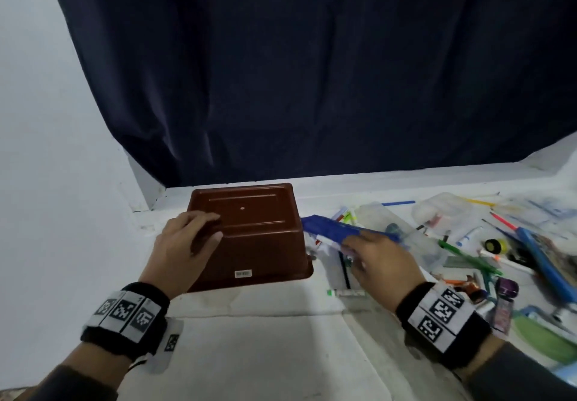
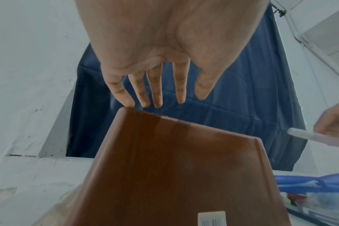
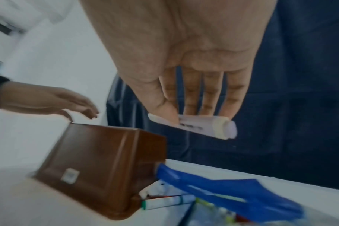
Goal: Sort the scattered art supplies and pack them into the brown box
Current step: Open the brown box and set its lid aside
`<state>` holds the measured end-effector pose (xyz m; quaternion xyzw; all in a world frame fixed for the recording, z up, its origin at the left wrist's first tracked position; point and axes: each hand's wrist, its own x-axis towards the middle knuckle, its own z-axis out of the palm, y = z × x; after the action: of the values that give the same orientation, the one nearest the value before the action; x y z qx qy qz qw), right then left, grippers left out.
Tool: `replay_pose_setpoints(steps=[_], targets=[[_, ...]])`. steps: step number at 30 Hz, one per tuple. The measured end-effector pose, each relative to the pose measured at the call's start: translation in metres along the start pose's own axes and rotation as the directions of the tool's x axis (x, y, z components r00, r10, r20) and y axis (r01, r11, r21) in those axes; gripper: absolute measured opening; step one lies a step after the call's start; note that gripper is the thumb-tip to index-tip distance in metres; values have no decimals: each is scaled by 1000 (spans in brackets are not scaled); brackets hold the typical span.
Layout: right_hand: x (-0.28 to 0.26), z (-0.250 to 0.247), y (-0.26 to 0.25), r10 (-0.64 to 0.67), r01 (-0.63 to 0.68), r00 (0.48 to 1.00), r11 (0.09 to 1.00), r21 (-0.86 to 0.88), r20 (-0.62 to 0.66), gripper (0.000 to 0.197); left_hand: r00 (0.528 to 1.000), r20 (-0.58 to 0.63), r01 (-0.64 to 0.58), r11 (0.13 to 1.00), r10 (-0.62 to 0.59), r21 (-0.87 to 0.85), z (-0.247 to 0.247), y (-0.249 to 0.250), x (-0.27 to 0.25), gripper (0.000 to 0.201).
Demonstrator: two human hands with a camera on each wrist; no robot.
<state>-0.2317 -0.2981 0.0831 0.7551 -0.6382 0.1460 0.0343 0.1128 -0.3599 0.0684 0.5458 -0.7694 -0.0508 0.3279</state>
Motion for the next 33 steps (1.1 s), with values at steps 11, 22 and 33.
replay_pose_setpoints(steps=[11, 22, 33], targets=[[73, -1, -20, 98, -91, 994, 985, 143, -45, 31, 982, 84, 163, 984, -169, 72, 6, -8, 13, 54], [132, 63, -55, 252, -327, 922, 914, 240, 295, 51, 856, 235, 513, 699, -460, -499, 23, -41, 27, 57], [108, 63, -56, 175, -273, 951, 861, 428, 254, 50, 837, 256, 499, 481, -484, -720, 7, -30, 1, 90]])
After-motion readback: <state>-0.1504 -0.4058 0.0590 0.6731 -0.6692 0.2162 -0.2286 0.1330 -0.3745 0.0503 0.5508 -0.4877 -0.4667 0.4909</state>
